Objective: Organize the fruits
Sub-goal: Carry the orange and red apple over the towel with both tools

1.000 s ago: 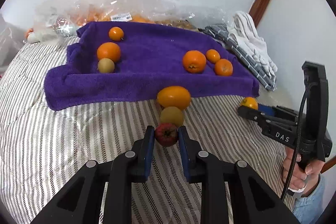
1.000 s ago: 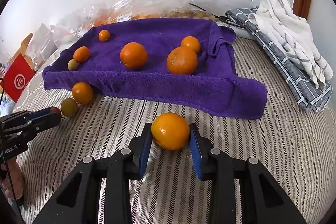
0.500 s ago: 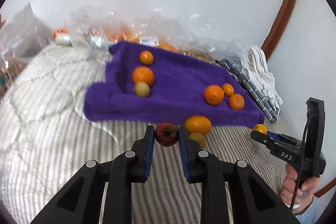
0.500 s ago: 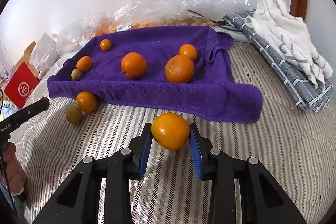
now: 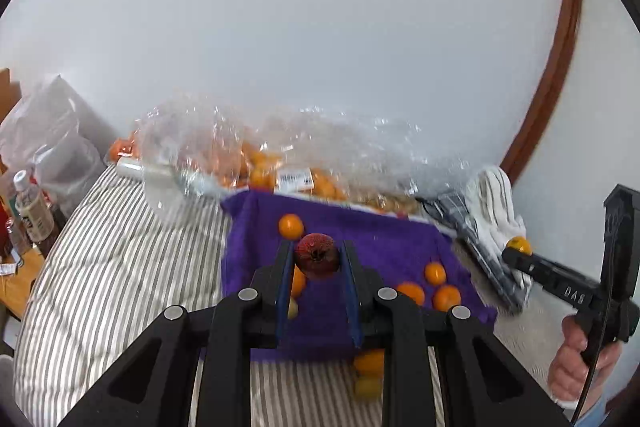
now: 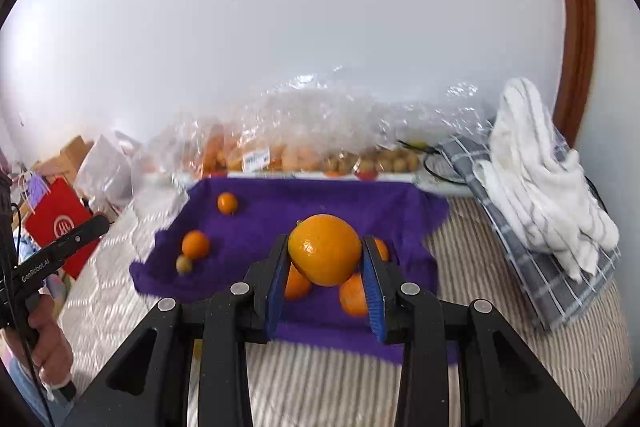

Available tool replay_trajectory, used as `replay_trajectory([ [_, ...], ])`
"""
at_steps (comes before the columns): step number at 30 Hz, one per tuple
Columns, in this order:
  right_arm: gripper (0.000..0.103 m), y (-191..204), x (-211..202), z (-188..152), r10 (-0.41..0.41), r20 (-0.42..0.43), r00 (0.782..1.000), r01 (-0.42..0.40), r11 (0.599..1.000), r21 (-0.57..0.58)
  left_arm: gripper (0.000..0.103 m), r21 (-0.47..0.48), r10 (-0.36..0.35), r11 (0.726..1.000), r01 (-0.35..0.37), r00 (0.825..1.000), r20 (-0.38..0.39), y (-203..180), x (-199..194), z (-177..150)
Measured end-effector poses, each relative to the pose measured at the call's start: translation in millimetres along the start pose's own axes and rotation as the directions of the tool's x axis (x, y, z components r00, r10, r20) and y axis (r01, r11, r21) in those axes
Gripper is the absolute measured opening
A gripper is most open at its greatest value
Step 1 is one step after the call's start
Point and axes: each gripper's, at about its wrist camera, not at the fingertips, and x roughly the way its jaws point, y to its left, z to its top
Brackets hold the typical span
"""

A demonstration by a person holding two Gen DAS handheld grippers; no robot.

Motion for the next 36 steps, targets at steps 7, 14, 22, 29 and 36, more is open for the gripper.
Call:
replay_trajectory([
  [7, 0.035, 4.6, 62.7, -17.4, 0.03, -0.072, 0.997, -0.03, 1.0, 0.009, 0.022, -0.069, 0.04, 0.997, -0.043, 0.999, -0.034, 27.2, 45.5, -19.4],
  [14, 0.035, 2.4, 94.1, -36.9, 0.017, -0.175, 0.984, -0.019, 1.0, -0.012, 0.022, -0.038, 0.05, 0.998, -0.053, 0.996, -0.077, 28.6, 58.4, -26.8],
  [22, 0.035, 7.7, 100.5, -46.2, 0.029, -0.192, 0.981, -0.035, 0.999, -0.03, 0.022, -0.003, 0.055, 0.998, -0.056, 0.99, -0.131, 20.3, 72.2, -35.9],
  [29, 0.035, 12.9, 99.9, -50.5, 0.02, -0.207, 0.978, -0.033, 0.998, -0.058, 0.022, -0.013, 0.065, 0.998, -0.068, 0.987, -0.15, 23.1, 75.2, -38.5],
  [36, 0.035, 12.5, 111.4, -56.2, 0.001, -0.245, 0.97, -0.016, 0.998, -0.059, 0.022, 0.019, 0.069, 0.998, -0.067, 0.986, -0.15, 17.2, 75.2, -40.6],
])
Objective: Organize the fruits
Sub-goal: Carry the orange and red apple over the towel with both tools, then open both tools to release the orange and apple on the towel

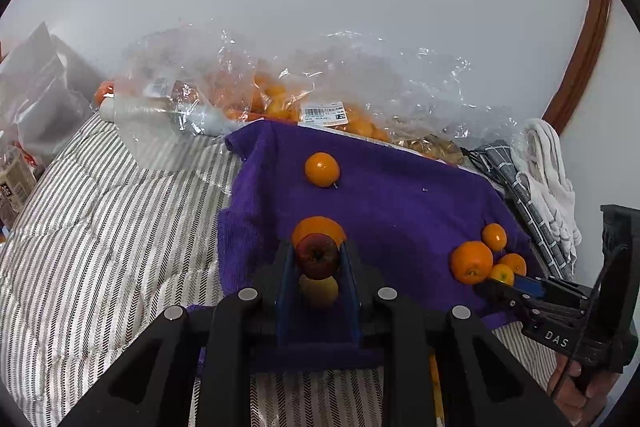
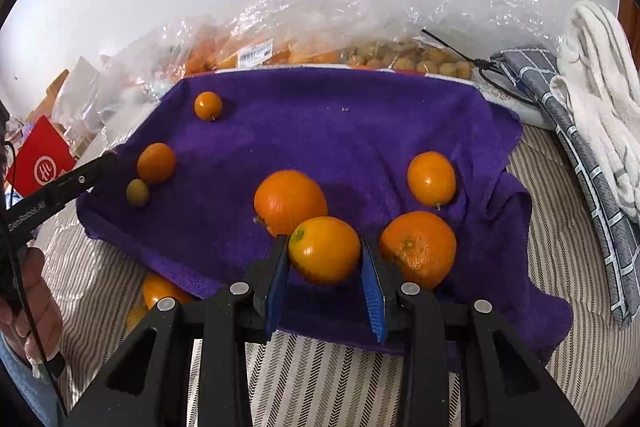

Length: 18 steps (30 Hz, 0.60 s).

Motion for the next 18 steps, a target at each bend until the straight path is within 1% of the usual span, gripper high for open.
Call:
replay_trajectory([
  [6, 0.035, -0.1, 2.8, 0.5, -0.008, -0.006, 1.0, 0.008, 1.0, 0.002, 0.022, 0.037, 0.012, 0.999, -0.012, 1.0, 0.003, -5.9, -0.2, -0.4],
  [12, 0.035, 6.1, 1.3, 1.1, -0.024, -0.004, 1.0, 0.024, 0.999, -0.024, 0.022, 0.061, 0.017, 0.998, -0.018, 1.0, 0.005, -7.8, -0.6, -0.5],
  [15, 0.036, 8.3, -2.5, 0.7, -0.026, 0.003, 1.0, 0.026, 0.999, -0.037, 0.022, 0.047, 0.012, 0.999, -0.011, 1.0, -0.006, -4.4, 1.0, 0.0],
  [18, 0.04, 9.6, -7.7, 0.9, -0.031, 0.02, 0.999, 0.032, 0.999, -0.043, 0.022, 0.031, 0.011, 0.999, -0.011, 1.0, -0.013, -1.5, 2.4, 0.5],
])
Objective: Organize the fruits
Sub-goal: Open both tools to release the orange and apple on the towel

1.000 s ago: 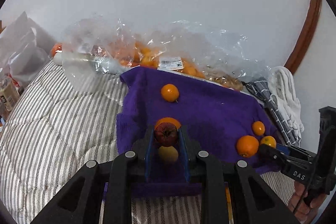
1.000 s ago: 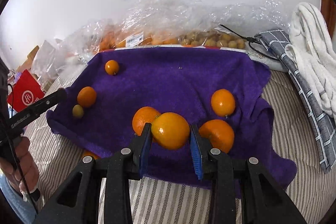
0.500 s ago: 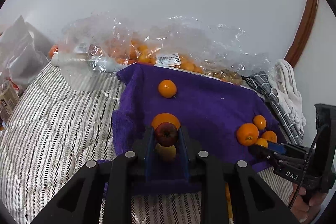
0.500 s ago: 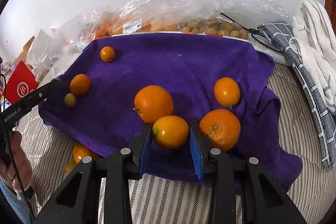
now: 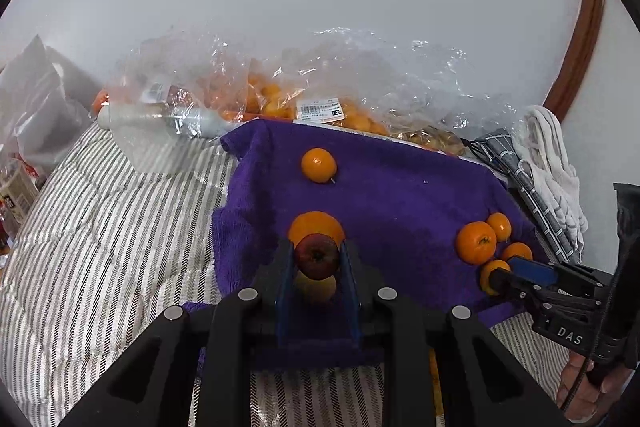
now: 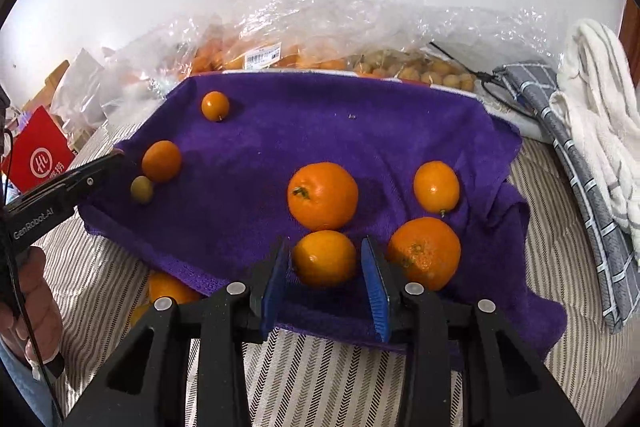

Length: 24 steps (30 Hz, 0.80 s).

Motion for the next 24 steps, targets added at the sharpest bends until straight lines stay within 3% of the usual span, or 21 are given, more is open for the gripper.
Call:
replay_trajectory([
  [4, 0.046, -2.5, -4.9, 0.2, 0.001, 0.012, 1.0, -0.001, 1.0, 0.011, 0.022, 0.005, -0.005, 1.0, 0.005, 1.0, -0.005, -2.0, 0.3, 0.0],
  [22, 0.047, 4.8, -20.0, 0.2, -0.002, 0.075, 0.997, 0.002, 1.0, -0.003, 0.022, 0.092, -0.031, 0.995, 0.036, 0.998, -0.054, -23.6, 10.5, -10.7],
  [24, 0.047, 8.9, -23.1, -0.4, -0.007, 0.089, 0.996, 0.009, 1.0, -0.023, 0.031, 0.093, -0.032, 0.995, 0.037, 0.998, -0.055, -24.8, 10.3, -10.7],
])
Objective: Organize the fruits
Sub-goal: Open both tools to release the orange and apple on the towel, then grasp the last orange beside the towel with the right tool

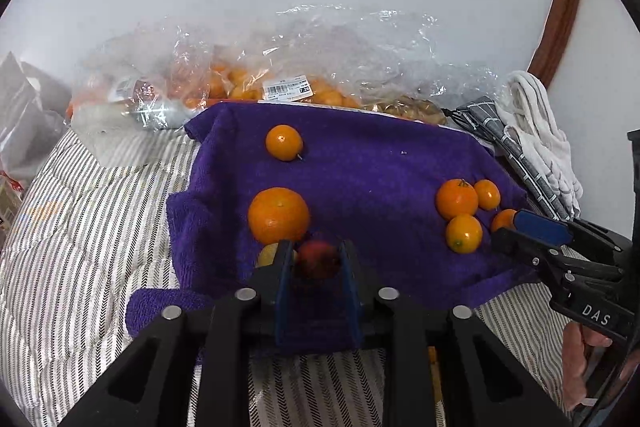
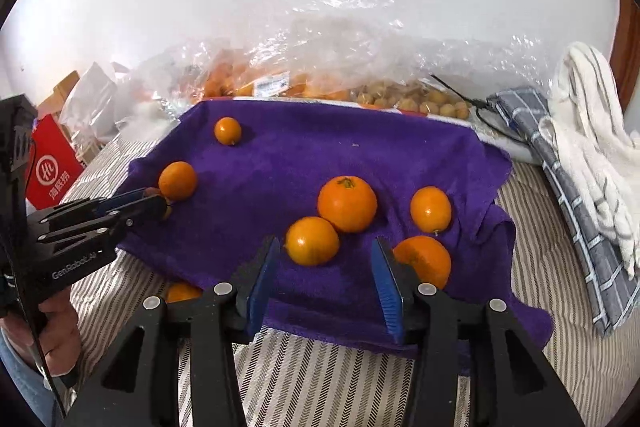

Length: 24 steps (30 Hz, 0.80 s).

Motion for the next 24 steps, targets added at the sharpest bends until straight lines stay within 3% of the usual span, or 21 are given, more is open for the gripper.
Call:
replay_trajectory([
  [1, 0.047, 1.8, -1.8, -0.4, -0.011, 0.01, 1.0, 0.011, 1.0, -0.009, 0.04, 0.001, 0.0, 1.0, 0.0, 1.0, 0.004, -0.1, -1.0, 0.2],
  [3, 0.047, 5.3, -5.3, -1.0, -0.03, 0.034, 0.999, 0.031, 0.999, -0.023, 0.046, 0.0, -0.003, 1.0, 0.003, 1.0, 0.026, 1.0, -5.0, 1.3],
  [7, 0.047, 8.9, -7.6, -0.2, -0.026, 0.03, 0.999, 0.027, 0.999, -0.039, 0.047, -0.026, -0.012, 1.0, 0.014, 0.998, 0.064, 7.2, -13.9, 4.8],
  [13, 0.048, 14.3, -7.1, 1.6, 0.046, -0.004, 0.999, -0.046, 0.998, -0.042, 0.047, -0.092, -0.01, 0.996, 0.021, 0.993, 0.12, 21.4, -28.5, 6.4],
  [24, 0.05, 49.6, -15.1, -18.5, 0.166, -0.092, 0.982, -0.165, 0.986, 0.017, 0.047, -0.102, 0.058, 0.994, -0.039, 0.98, 0.188, 25.0, -49.9, 5.6],
])
